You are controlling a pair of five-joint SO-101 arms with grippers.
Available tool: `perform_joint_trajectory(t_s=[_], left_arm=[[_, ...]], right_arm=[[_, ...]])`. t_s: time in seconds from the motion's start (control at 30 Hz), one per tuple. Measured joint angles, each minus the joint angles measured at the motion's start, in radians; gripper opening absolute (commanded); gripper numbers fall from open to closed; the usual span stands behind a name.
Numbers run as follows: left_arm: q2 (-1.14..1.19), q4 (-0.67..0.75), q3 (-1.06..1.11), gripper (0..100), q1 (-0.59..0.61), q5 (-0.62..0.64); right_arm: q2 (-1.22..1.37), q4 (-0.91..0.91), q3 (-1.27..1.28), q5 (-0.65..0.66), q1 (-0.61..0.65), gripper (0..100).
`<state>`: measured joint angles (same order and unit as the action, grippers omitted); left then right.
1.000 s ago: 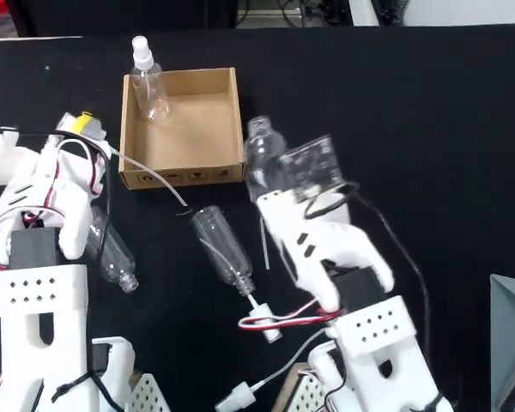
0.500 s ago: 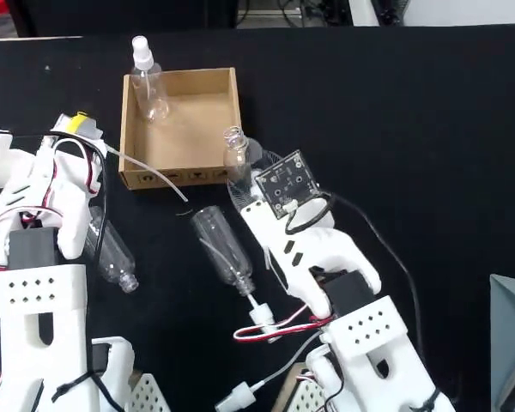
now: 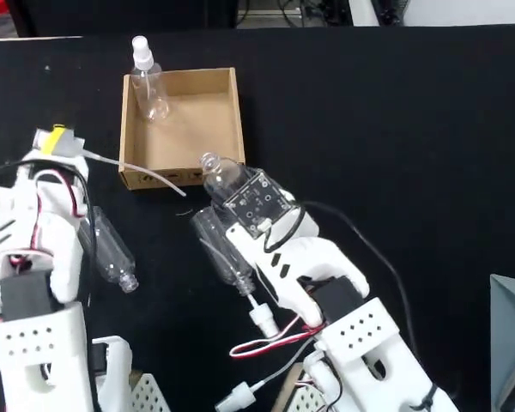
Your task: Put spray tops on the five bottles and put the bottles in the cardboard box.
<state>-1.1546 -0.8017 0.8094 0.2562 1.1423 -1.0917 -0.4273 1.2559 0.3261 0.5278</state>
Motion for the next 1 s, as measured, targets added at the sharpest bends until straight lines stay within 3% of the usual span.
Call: perform_joint_trajectory(t_s=[0.23,0.57,0.8,1.0], left_arm=[[-0.14,0.106,0.115,3,-0.002,0.0],[-0.318,0.109,0.173,3,0.002,0.0],[-0.384,0.112,0.183,3,0.086,0.029],[-0.394,0.112,0.196,3,0.089,0.035]], right_arm=[[0.0,0.0,0.006,0.077,0.008,1.2],[0.0,0.183,0.127,0.155,0.009,1.1],[-0.002,0.195,0.129,0.17,0.009,1.1],[-0.002,0.195,0.129,0.17,0.009,1.1]])
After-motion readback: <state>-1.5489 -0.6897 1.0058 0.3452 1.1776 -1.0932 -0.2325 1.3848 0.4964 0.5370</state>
